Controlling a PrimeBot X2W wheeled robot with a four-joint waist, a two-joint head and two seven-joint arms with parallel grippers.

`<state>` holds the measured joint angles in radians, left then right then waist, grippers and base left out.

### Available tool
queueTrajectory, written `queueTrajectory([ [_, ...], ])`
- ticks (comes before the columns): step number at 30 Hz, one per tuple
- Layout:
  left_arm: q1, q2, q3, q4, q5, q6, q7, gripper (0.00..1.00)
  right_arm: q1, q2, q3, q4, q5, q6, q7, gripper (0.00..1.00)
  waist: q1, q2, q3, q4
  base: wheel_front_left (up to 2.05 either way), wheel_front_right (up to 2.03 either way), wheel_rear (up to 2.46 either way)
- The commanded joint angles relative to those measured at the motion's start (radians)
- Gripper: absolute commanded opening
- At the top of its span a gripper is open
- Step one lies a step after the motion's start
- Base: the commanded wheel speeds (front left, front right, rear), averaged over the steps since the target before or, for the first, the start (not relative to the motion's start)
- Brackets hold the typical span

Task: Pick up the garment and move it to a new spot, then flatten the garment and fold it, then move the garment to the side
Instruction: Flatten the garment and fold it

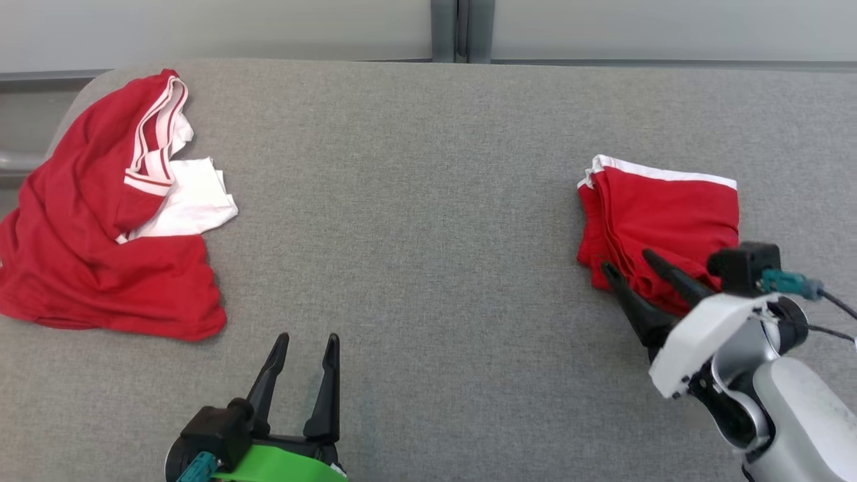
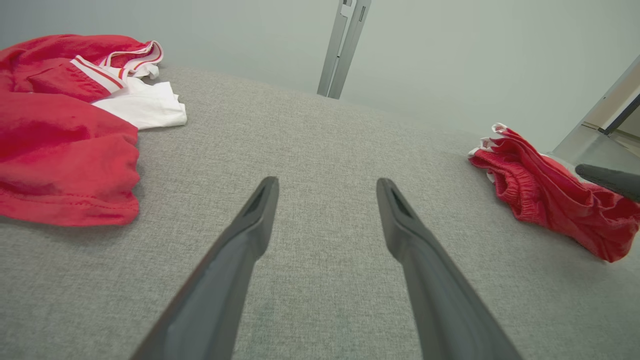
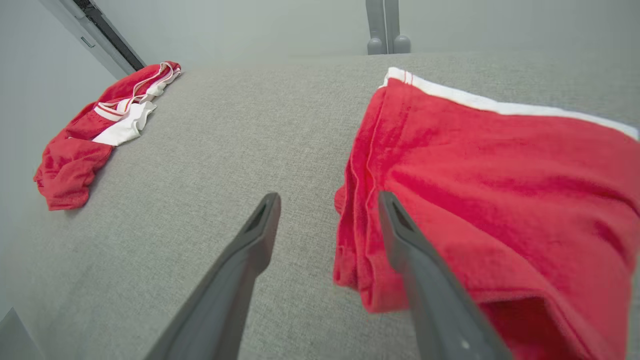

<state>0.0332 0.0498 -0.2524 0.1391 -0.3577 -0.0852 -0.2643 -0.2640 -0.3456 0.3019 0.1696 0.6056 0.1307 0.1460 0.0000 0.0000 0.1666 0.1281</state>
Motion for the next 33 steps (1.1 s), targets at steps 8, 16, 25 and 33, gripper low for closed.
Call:
queueTrajectory([
  [8,0.056,0.002,0.052,-0.021,0.027,0.006,0.000,1.00,0.179,-0.016,-0.089,0.061,-0.139,0.000,-0.328,1.00,0.0000,0.0000,-0.090,-0.049,0.00,0.00,0.00],
  [16,0.101,0.002,0.114,-0.056,0.034,0.029,0.000,1.00,0.299,0.065,-0.329,0.041,-0.366,0.000,-0.412,1.00,0.0000,0.0000,-0.159,-0.050,0.00,0.00,0.00],
  [25,0.150,0.002,0.165,-0.017,0.109,0.020,0.000,1.00,0.396,0.125,-0.400,-0.072,-0.504,-0.001,-0.411,1.00,0.0000,0.0000,-0.169,-0.037,0.00,0.00,0.00],
  [33,0.146,0.002,0.178,-0.014,0.131,0.015,0.000,1.00,0.395,0.158,-0.436,-0.071,-0.493,-0.001,-0.411,1.00,0.0000,0.0000,-0.170,-0.027,0.00,0.00,0.00],
])
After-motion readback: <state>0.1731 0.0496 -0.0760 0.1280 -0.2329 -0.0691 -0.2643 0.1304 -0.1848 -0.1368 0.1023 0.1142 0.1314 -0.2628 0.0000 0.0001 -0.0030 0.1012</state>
